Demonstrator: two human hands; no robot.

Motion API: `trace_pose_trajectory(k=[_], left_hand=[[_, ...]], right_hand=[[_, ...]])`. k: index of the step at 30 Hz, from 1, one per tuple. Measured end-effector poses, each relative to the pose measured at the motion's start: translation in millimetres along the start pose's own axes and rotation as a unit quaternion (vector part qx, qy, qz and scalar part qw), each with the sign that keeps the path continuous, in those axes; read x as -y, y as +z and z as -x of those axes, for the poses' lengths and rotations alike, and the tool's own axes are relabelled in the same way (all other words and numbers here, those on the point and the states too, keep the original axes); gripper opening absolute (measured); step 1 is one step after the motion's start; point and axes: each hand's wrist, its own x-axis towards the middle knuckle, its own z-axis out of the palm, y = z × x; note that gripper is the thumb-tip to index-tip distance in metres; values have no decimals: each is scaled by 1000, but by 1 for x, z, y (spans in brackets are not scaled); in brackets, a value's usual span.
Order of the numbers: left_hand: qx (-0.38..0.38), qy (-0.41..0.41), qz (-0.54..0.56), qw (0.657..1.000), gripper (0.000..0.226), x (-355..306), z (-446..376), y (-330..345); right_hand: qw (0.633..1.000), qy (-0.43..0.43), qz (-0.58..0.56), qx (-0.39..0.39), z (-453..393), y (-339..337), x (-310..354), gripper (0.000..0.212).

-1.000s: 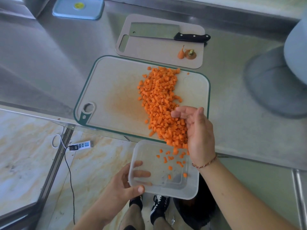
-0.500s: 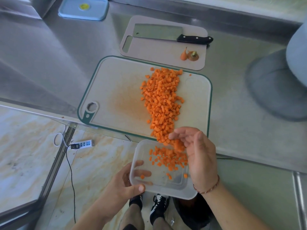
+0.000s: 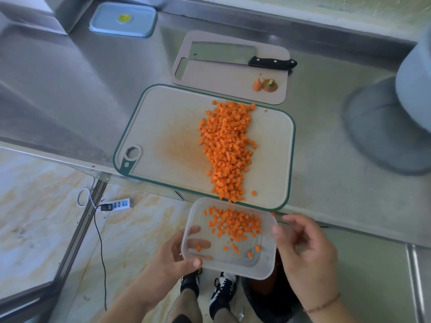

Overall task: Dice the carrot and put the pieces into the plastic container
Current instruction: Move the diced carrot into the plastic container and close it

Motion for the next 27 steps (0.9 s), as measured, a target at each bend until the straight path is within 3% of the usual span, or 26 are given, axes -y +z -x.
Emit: trace_pose_trajectory(k=[3, 6, 10, 15, 21, 24, 25, 27], left_hand=[[4, -5, 5, 1000, 115, -2, 1, 0], [9, -7, 2, 1000, 116, -3, 2, 1], [0, -5, -16, 1000, 109, -10, 5, 0], [-21, 29, 3, 999, 78, -27, 10, -10], [-43, 29, 7, 999, 107, -25, 9, -11], [-51, 25, 35, 998, 116, -24, 9, -12], [-51, 20, 45, 997, 115, -24, 9, -12], [-56, 11, 56, 997, 114, -22, 8, -12]], right_hand=[[980, 112, 125, 108, 8, -2, -11, 49], [954, 130, 193, 189, 10, 2, -9, 60], [958, 122, 187, 178, 10, 2, -2, 53], [966, 114, 168, 159, 12, 1, -5, 52], [963, 102, 168, 183, 9, -3, -14, 40], [977, 12, 208, 40, -3, -23, -8, 56], [984, -27, 173, 2, -12, -28, 3, 56], [995, -99, 10, 21, -42, -29, 21, 45]])
